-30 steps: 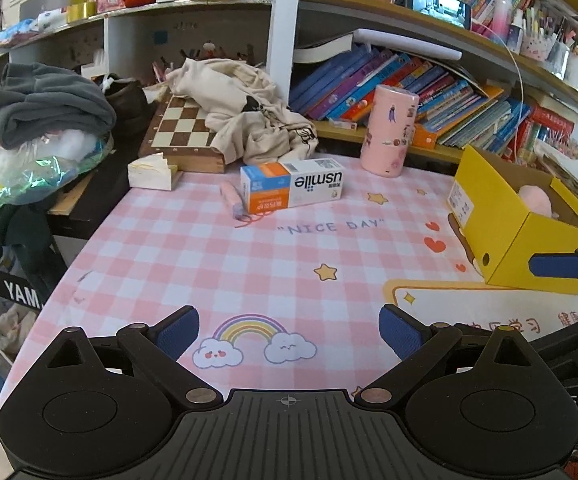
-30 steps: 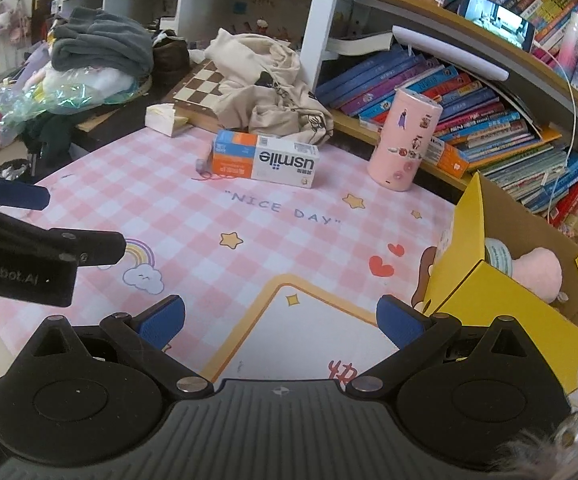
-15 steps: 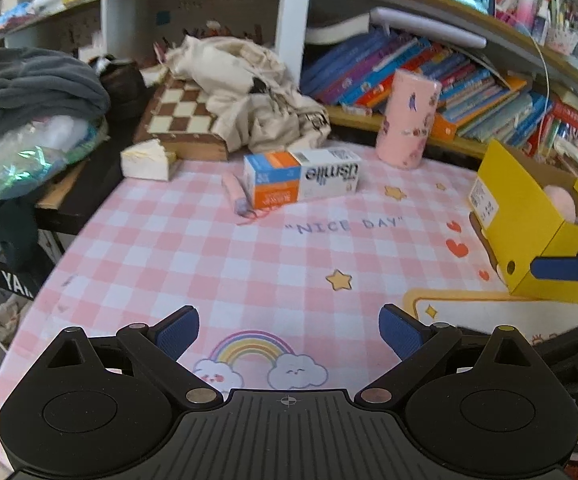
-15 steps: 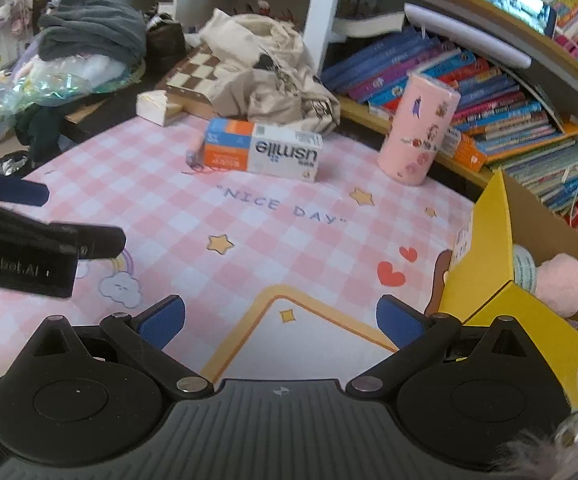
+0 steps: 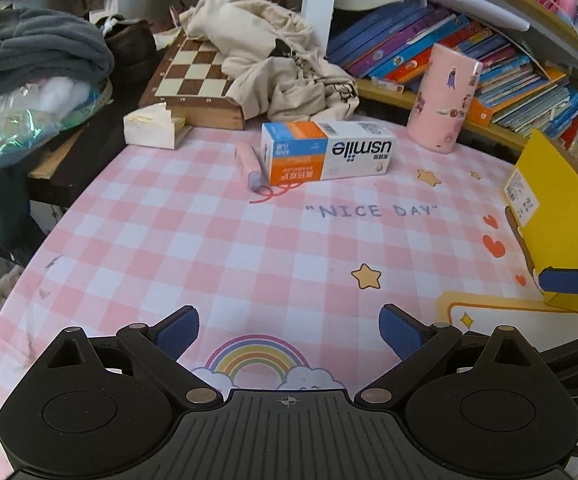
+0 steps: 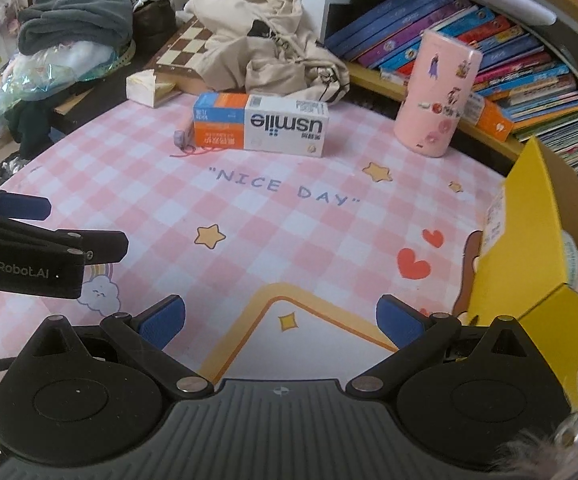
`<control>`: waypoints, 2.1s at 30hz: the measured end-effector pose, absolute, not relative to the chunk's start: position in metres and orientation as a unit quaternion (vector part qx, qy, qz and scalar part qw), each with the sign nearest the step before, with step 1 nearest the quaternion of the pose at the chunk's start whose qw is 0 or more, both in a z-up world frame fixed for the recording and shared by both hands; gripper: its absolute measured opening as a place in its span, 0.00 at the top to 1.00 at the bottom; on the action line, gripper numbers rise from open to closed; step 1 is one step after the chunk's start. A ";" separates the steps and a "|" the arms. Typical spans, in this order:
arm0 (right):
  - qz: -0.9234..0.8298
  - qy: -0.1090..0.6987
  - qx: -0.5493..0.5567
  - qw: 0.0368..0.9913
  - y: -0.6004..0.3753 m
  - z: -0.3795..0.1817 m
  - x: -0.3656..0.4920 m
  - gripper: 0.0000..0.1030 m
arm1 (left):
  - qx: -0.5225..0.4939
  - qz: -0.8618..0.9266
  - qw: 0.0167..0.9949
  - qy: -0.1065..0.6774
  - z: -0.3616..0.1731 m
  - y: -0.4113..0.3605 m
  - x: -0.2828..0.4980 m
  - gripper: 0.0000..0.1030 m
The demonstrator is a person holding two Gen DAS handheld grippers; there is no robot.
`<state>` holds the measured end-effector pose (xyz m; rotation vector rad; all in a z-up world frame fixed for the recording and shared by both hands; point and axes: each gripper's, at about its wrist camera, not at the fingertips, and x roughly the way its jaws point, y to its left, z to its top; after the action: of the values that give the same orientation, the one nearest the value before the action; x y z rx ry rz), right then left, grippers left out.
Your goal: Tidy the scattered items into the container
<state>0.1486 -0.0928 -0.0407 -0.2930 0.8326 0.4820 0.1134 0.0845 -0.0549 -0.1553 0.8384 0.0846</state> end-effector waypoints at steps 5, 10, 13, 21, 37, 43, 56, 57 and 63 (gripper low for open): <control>0.242 0.398 -0.138 0.874 -0.088 -0.044 0.161 0.00 | -0.071 0.046 0.908 0.411 -0.060 0.090 0.126 0.05; 0.253 0.376 -0.144 0.880 -0.079 -0.044 0.187 0.02 | -0.061 0.053 0.917 0.390 -0.058 0.100 0.148 0.05; 0.246 0.365 -0.143 0.886 -0.075 -0.043 0.208 0.02 | -0.059 0.064 0.918 0.387 -0.058 0.106 0.164 0.05; 0.261 0.348 -0.176 0.883 -0.049 -0.043 0.259 0.02 | -0.042 0.087 0.923 0.372 -0.063 0.115 0.202 0.06; 0.338 0.269 -0.308 0.848 0.000 -0.043 0.317 0.10 | -0.034 0.095 0.916 0.388 -0.085 0.122 0.254 0.36; 0.382 0.260 -0.345 0.817 0.016 -0.051 0.326 0.24 | -0.022 0.092 0.914 0.394 -0.090 0.122 0.260 0.50; 0.375 0.276 -0.346 0.815 0.008 -0.048 0.331 0.60 | -0.022 0.076 0.917 0.391 -0.091 0.120 0.271 0.71; 0.374 0.280 -0.342 0.815 0.006 -0.047 0.331 0.61 | -0.021 0.074 0.917 0.391 -0.090 0.120 0.271 0.78; 0.403 0.280 -0.347 0.799 0.008 -0.047 0.342 0.45 | -0.028 0.074 0.916 0.393 -0.089 0.122 0.268 0.85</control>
<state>0.3416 0.0084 -0.0475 -0.7442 0.6016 0.8649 0.2683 0.1219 -0.0892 -0.0584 0.8092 0.1516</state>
